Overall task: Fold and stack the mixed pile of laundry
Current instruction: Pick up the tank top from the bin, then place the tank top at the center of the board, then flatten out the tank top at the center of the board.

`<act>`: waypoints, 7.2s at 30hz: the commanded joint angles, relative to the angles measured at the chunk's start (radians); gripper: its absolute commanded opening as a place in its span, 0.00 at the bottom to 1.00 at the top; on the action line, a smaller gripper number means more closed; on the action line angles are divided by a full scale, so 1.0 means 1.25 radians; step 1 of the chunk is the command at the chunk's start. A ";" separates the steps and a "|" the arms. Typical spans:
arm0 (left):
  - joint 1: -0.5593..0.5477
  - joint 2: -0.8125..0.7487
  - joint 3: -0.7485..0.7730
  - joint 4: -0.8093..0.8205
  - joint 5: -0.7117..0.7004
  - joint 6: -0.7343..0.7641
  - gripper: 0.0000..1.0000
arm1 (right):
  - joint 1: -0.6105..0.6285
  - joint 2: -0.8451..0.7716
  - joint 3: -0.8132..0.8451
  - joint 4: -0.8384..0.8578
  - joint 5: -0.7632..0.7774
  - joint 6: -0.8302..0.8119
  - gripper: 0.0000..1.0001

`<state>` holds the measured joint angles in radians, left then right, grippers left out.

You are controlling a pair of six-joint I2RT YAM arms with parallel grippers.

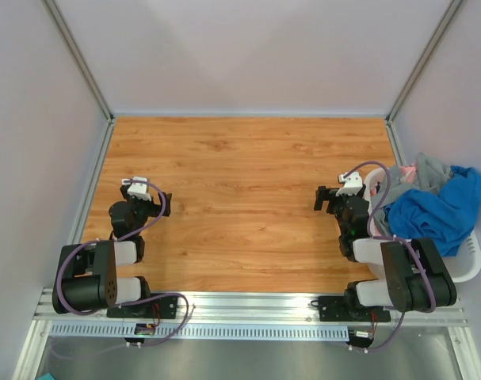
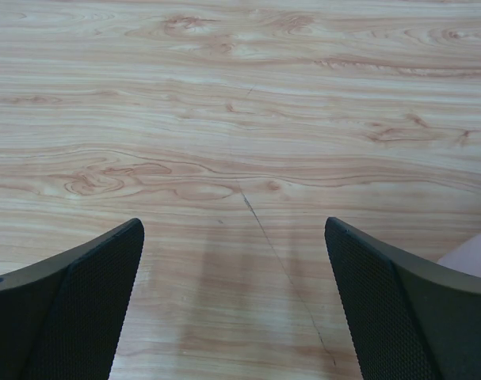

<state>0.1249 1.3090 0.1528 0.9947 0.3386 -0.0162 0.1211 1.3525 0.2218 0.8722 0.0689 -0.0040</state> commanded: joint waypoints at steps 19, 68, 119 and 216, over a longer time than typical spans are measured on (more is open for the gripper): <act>0.019 -0.099 0.057 0.007 0.118 0.025 1.00 | -0.038 -0.405 0.507 -0.773 -0.314 0.285 0.75; -0.071 -0.310 0.721 -1.444 0.080 0.343 0.99 | -0.389 -0.340 0.598 -1.282 0.320 0.446 0.95; -0.069 -0.280 0.878 -1.547 0.137 0.347 1.00 | 0.496 0.016 1.015 -0.975 0.027 0.393 0.00; -0.194 -0.196 0.662 -1.538 -0.023 0.500 0.57 | 0.378 0.042 0.761 -1.399 0.156 0.442 0.50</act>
<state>-0.0925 1.2091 1.0740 -0.8387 0.2016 0.4984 0.5579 1.5597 1.3518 -0.9108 0.2337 0.4789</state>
